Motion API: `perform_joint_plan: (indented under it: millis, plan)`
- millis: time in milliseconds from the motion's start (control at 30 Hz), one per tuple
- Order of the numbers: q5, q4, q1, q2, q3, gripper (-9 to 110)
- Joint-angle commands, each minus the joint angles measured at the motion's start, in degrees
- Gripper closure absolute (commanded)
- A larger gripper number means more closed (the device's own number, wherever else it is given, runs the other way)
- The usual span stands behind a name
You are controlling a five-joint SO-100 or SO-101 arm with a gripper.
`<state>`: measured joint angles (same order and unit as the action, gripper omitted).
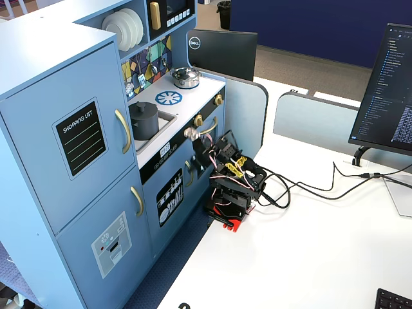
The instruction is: Take off the lid from the gray recipient and place it on the counter
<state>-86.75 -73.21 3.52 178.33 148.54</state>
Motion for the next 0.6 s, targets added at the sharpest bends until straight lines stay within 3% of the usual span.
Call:
perform_joint_plan:
  millis: [0,300,567]
  plan:
    - [-1.8,10.6,0.9,-3.6,-13.4,101]
    - [-1.6,46.0,-0.7,-10.7,-19.2,89]
    - [-4.0,60.7,-0.3,-20.2,-21.1,83]
